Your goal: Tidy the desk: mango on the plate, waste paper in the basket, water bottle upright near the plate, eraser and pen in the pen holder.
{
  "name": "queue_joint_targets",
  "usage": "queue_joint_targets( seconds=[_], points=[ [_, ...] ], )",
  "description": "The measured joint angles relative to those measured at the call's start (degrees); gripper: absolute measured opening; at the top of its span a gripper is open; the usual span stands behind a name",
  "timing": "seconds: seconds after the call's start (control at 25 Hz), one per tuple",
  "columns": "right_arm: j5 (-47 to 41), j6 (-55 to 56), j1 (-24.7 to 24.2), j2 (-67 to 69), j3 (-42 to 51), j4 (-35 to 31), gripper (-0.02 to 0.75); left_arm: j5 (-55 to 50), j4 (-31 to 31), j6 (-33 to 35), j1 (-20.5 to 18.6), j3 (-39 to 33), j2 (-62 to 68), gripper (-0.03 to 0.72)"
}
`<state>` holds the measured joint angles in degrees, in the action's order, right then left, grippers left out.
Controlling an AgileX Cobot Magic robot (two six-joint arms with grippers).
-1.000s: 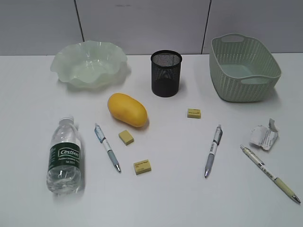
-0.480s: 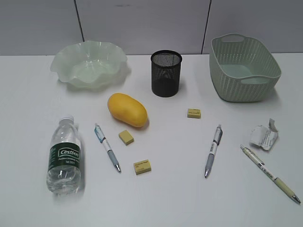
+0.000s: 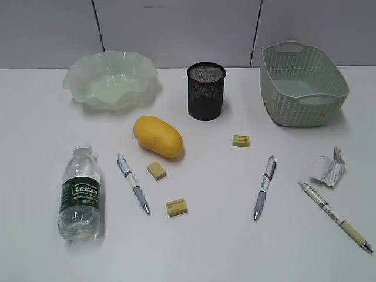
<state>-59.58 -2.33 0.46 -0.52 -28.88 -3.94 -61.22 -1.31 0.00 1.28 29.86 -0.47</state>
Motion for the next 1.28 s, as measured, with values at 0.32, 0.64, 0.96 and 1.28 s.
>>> queue_joint_targets(
  seconds=[0.32, 0.64, 0.96, 1.28],
  points=[
    [0.0, 0.0, 0.0, 0.0, 0.0, 0.0, 0.403, 0.0, 0.1, 0.0, 0.0, 0.0, 0.0, 0.587],
    [0.0, 0.0, 0.0, 0.0, 0.0, 0.0, 0.403, -6.1, -2.1, -6.5, 0.0, 4.8, 11.3, 0.582],
    [0.0, 0.0, 0.0, 0.0, 0.0, 0.0, 0.403, -8.5, -5.1, -11.3, 0.0, 18.1, 37.3, 0.582],
    [0.0, 0.0, 0.0, 0.0, 0.0, 0.0, 0.403, -8.4, -5.1, -11.8, 0.3, 29.4, 61.0, 0.582]
  ],
)
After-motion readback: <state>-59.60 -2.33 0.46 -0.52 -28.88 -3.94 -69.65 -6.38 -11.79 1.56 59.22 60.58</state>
